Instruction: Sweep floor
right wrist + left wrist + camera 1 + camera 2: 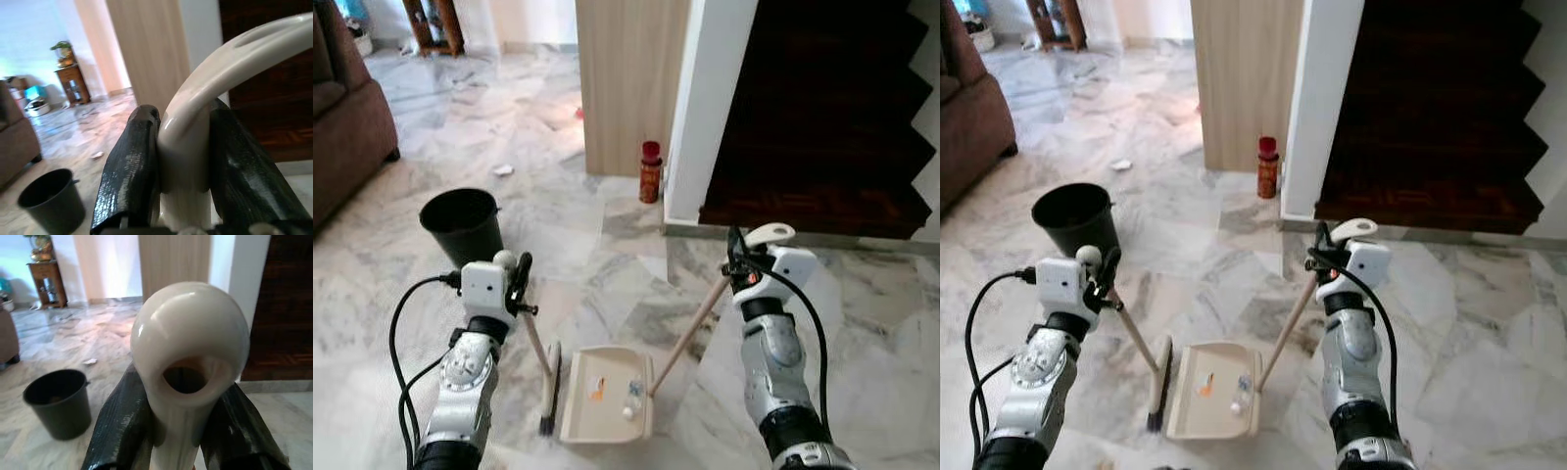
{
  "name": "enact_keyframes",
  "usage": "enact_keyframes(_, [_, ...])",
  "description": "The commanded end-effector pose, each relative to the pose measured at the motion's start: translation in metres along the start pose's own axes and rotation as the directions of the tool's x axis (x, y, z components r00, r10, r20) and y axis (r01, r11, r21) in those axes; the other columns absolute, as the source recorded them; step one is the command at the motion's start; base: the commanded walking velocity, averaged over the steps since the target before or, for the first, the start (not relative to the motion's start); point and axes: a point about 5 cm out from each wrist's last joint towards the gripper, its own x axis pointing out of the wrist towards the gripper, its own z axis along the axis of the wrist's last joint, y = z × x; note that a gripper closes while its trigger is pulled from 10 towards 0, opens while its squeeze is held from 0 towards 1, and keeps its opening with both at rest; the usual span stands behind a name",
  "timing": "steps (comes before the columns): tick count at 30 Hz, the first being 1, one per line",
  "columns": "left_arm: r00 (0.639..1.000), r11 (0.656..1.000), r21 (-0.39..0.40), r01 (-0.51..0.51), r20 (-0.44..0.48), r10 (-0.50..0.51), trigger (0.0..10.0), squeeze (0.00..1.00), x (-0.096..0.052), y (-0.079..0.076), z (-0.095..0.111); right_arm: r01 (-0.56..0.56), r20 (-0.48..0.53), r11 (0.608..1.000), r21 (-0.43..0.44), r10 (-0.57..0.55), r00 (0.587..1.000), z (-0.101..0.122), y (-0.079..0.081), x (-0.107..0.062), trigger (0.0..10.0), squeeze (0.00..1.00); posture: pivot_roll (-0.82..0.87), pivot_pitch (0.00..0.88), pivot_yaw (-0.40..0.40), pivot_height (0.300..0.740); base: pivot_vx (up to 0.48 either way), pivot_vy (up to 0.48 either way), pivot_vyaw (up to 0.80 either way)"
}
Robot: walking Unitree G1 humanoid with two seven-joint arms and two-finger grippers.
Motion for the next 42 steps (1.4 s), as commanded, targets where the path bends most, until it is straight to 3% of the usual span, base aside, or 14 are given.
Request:
enact_keyframes(1, [0.998, 1.0, 0.016, 0.011, 0.055, -0.012, 10.0, 0.0, 0.0025, -0.0006, 0.0118, -0.005, 0.045, 0.999, 0.032, 0.004, 0.999, 0.01, 0.0037, 0.0086, 10.0, 0.0, 0.04, 0.0, -0.005, 0.74, 0.0, 0.0, 0.0])
enact_keyframes(12, [0.999, 1.0, 0.01, 0.017, 0.05, -0.018, 10.0, 0.0, 0.0001, -0.0029, 0.0108, -0.012, 0.051, 0.999, 0.039, 0.01, 0.999, 0.0104, 0.0045, 0.008, 10.0, 0.0, 0.04, 0.0, -0.008, 0.74, 0.0, 0.257, 0.0])
enact_keyframes(42, [0.998, 1.0, 0.009, -0.02, 0.052, 0.019, 10.0, 0.0, -0.0038, 0.0009, 0.014, -0.045, 0.051, 0.997, 0.056, 0.042, 0.998, 0.0134, 0.0099, 0.0124, 10.0, 0.0, 0.05, 0.0, -0.03, 0.74, 0.0, 0.476, 0.0])
